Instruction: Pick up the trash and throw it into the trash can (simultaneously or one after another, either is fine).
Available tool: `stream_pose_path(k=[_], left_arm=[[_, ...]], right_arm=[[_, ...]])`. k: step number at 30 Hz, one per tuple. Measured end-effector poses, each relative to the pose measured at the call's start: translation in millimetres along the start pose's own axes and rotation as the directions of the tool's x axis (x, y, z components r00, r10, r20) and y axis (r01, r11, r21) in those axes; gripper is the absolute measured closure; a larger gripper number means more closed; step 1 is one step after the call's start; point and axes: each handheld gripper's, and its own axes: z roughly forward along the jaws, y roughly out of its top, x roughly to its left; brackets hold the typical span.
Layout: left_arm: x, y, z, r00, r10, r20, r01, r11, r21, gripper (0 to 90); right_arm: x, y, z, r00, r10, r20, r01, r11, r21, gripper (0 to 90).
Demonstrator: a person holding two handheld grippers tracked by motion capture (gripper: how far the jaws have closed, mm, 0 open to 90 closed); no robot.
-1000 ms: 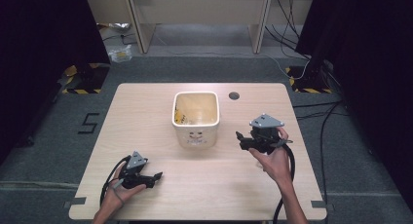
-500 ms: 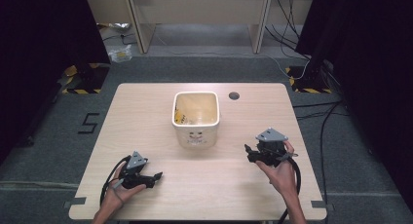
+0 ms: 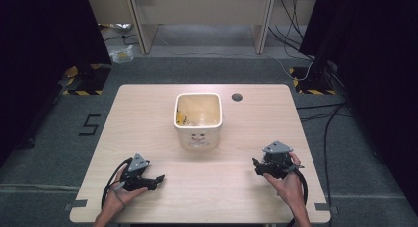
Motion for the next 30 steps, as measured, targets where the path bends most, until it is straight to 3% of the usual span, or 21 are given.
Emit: stream_pose_path(k=[14, 18, 24, 30], left_arm=[[0.0, 0.0, 0.0, 1.0, 0.0, 0.0, 0.0, 1.0, 0.0, 15.8], [0.0, 0.0, 0.0, 1.0, 0.0, 0.0, 0.0, 1.0, 0.0, 15.7], [0.0, 0.0, 0.0, 1.0, 0.0, 0.0, 0.0, 1.0, 0.0, 15.8], [0.0, 0.0, 0.0, 1.0, 0.0, 0.0, 0.0, 1.0, 0.0, 15.8]], right_arm=[[-4.2, -19.1, 6.5, 1.0, 0.004, 0.006, -0.004, 0.999, 0.054, 25.8], [-6.7, -22.6, 10.2, 0.9997, -0.022, -0.005, 0.022, 0.997, 0.072, 33.7], [-13.3, -28.8, 17.5, 1.0, 0.0, -0.005, 0.0, 0.994, 0.106, 36.9], [-20.8, -33.2, 19.0, 0.9982, 0.044, -0.04, -0.04, 0.996, 0.082, 39.4]])
